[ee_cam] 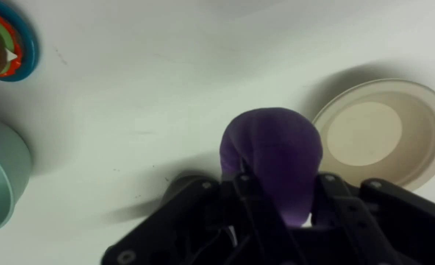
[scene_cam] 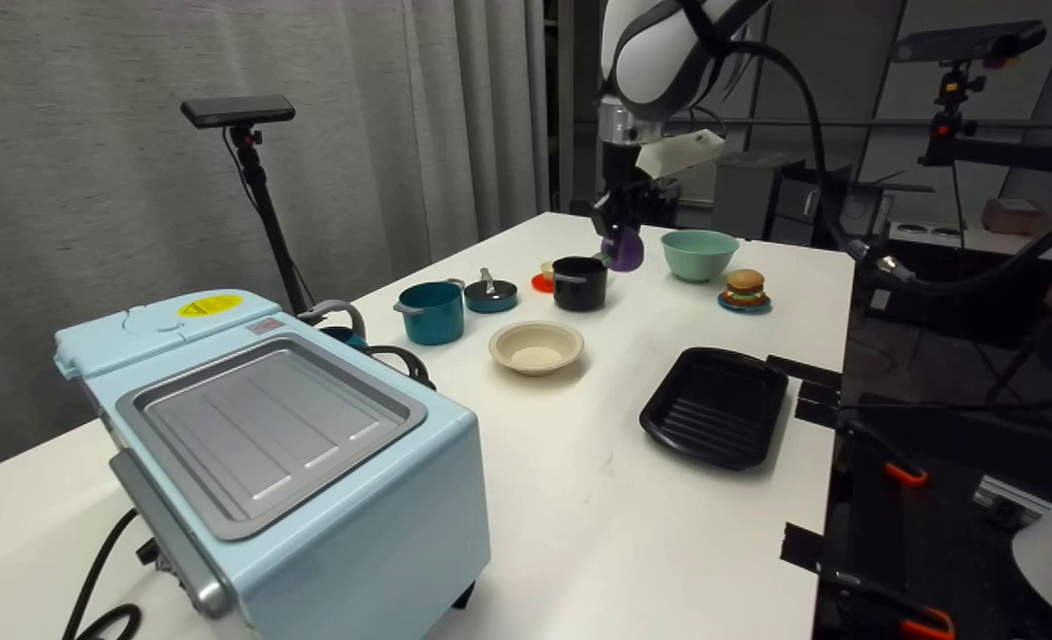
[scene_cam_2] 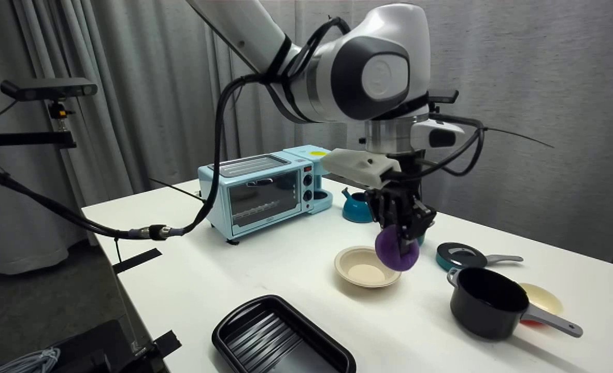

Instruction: Pick the purple object and put it on the plate

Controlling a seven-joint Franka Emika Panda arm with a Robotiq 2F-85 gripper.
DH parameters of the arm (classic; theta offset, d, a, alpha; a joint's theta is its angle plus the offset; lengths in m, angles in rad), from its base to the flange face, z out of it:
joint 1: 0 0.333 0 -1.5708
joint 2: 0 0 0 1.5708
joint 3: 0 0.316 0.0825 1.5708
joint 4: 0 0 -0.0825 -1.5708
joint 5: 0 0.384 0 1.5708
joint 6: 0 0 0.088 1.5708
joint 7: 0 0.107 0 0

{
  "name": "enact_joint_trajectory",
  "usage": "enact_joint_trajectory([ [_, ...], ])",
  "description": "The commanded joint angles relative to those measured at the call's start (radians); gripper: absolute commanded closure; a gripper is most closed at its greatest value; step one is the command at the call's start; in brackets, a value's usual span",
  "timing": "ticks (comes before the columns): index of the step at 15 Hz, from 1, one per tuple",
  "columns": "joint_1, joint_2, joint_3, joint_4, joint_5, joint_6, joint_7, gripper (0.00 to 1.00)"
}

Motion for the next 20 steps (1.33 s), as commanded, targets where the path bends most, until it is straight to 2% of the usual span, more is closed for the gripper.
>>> enact_joint_trajectory([
  [1, 0.025, 0.005, 0.042, -0.004, 0.083, 0.034, -0.018, 0.93],
  [5, 0.066, 0.095, 0.078, 0.03, 0.091, 0.094, 0.027, 0.93],
  [10, 0.101, 0.228, 0.066, 0.132, 0.051, 0.158, 0.071, 0.93],
  [15, 0.11, 0.335, 0.043, 0.251, 0.029, 0.142, 0.086, 0.93],
  [20, 0.118, 0.41, 0.025, 0.32, 0.019, 0.121, 0.087, 0.93],
])
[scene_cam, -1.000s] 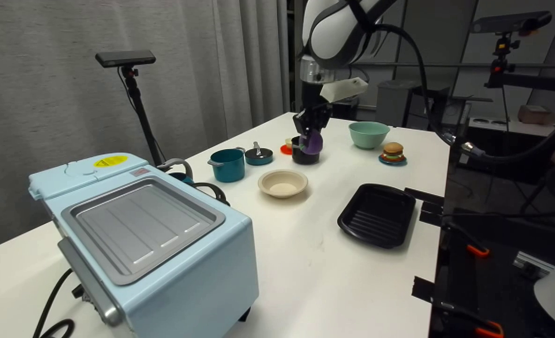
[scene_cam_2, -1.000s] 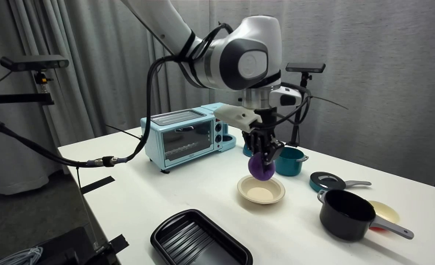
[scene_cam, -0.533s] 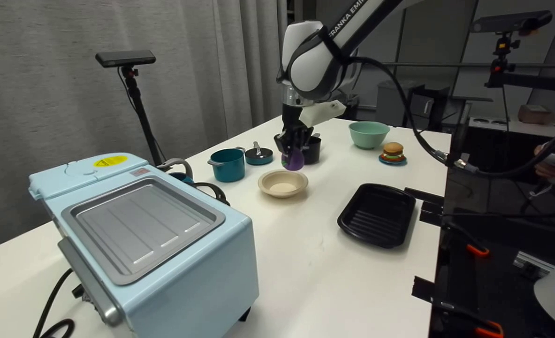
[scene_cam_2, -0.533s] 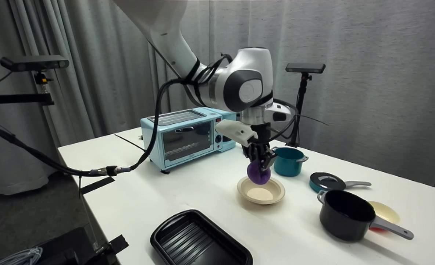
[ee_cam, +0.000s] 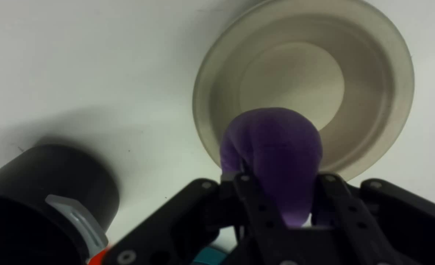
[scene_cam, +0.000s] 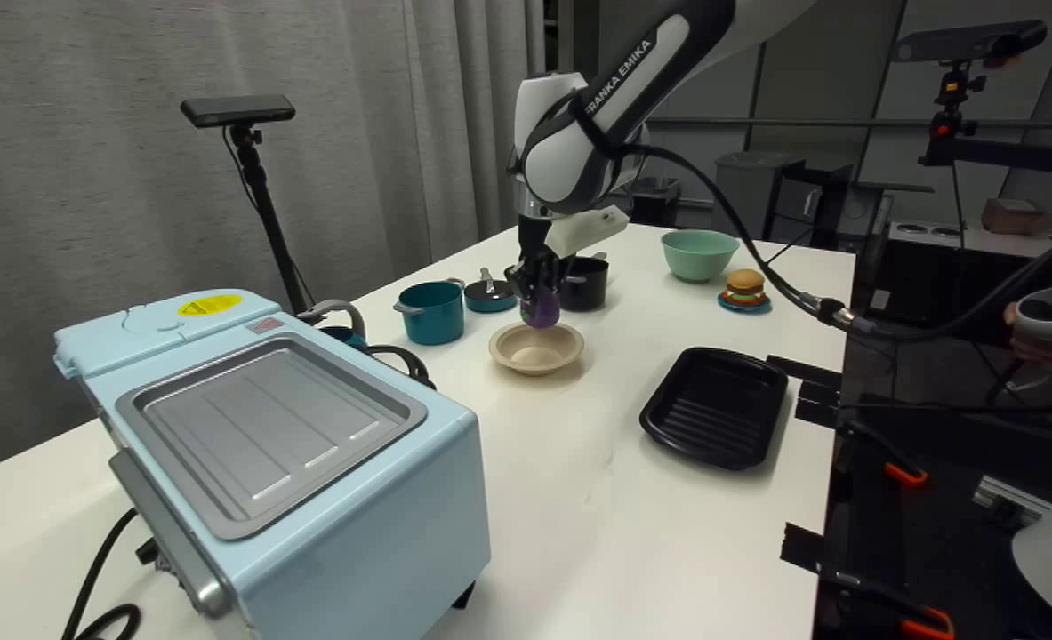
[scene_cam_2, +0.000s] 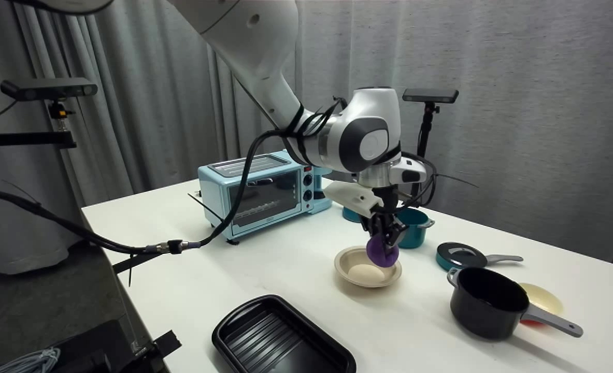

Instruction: Pick the purple object and put it on the plate

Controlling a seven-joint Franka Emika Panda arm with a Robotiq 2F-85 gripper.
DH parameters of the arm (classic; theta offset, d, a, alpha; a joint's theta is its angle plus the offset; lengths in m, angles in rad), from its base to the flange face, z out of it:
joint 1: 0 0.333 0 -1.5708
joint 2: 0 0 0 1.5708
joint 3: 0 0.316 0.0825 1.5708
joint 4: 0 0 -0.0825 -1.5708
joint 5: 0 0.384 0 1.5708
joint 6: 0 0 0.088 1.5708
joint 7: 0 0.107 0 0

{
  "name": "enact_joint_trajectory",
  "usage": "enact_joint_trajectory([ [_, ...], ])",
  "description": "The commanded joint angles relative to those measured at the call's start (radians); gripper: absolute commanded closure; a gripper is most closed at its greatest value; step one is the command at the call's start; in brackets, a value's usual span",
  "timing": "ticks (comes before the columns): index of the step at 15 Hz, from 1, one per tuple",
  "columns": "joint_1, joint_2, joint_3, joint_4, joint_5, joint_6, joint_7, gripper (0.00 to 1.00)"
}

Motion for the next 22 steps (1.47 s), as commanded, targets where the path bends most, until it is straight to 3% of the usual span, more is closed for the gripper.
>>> enact_joint_trajectory([
  [1, 0.029, 0.065, -0.028, 0.074, -0.026, -0.033, 0.03, 0.93],
  [5, 0.039, 0.085, -0.031, 0.077, -0.033, -0.033, 0.028, 0.93],
  [6, 0.041, 0.085, -0.033, 0.075, -0.034, -0.034, 0.029, 0.46],
  [8, 0.046, 0.083, -0.037, 0.069, -0.038, -0.032, 0.032, 0.39],
  [13, 0.034, 0.038, -0.032, 0.028, -0.025, -0.03, 0.013, 0.01],
  [22, -0.007, -0.112, -0.01, -0.095, 0.012, -0.009, -0.041, 0.0],
])
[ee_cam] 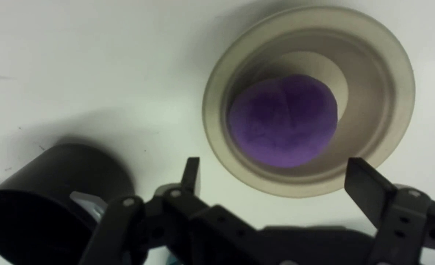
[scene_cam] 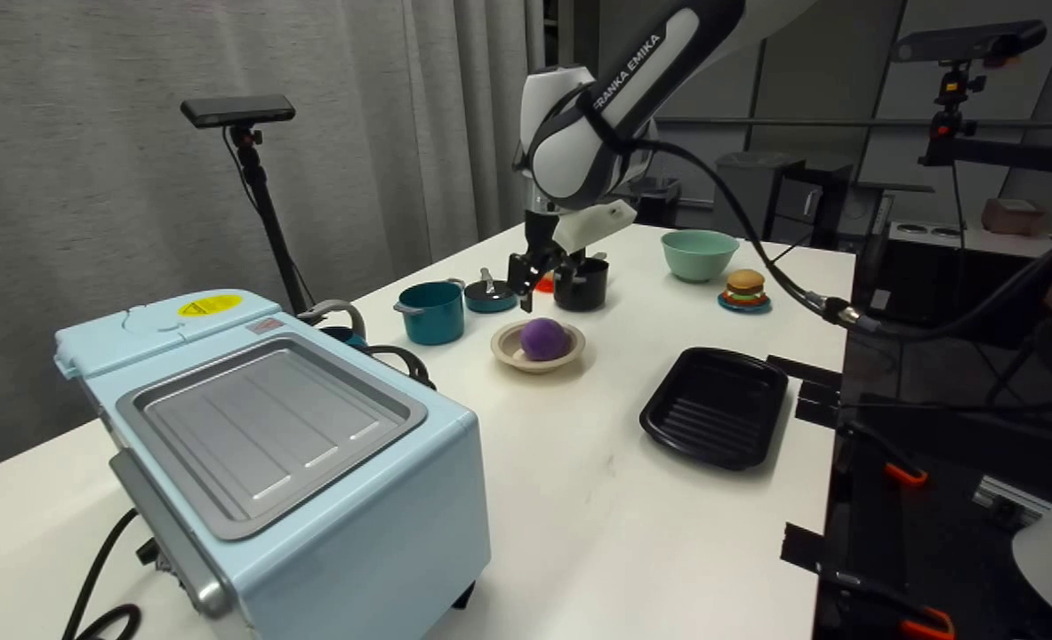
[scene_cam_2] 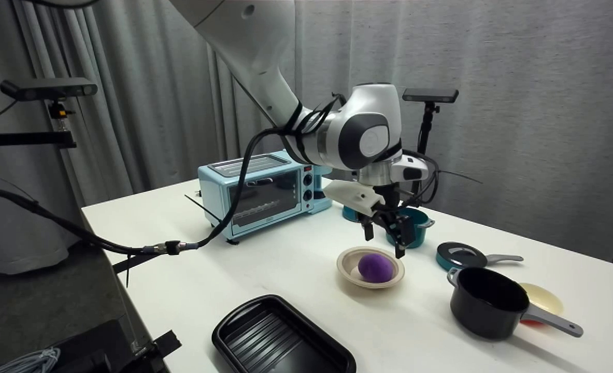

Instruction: Pick the purple object and put it on the plate

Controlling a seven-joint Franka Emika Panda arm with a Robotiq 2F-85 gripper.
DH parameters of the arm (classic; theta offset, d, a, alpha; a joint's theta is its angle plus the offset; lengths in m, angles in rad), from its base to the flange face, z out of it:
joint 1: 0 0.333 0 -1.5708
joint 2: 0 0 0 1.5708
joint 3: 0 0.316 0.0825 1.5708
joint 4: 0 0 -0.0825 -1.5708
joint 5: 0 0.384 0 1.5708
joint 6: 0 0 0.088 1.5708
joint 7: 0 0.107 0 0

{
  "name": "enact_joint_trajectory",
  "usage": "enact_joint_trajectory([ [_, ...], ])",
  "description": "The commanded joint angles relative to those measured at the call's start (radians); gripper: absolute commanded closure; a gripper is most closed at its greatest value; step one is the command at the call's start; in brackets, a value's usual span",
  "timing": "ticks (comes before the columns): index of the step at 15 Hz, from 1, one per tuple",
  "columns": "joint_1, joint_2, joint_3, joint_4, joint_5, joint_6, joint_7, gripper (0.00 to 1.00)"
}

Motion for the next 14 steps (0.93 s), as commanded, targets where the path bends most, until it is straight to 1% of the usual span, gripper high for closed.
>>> enact_joint_trajectory([
  [1, -0.023, -0.091, 0.015, -0.075, 0.03, 0.002, -0.043, 0.0],
  [2, -0.004, -0.034, 0.0, -0.023, 0.005, -0.002, -0.006, 0.0],
  [5, -0.007, -0.067, 0.001, -0.05, 0.007, -0.002, -0.01, 0.0],
  [14, -0.007, -0.069, 0.002, -0.054, 0.007, -0.002, -0.01, 0.0],
])
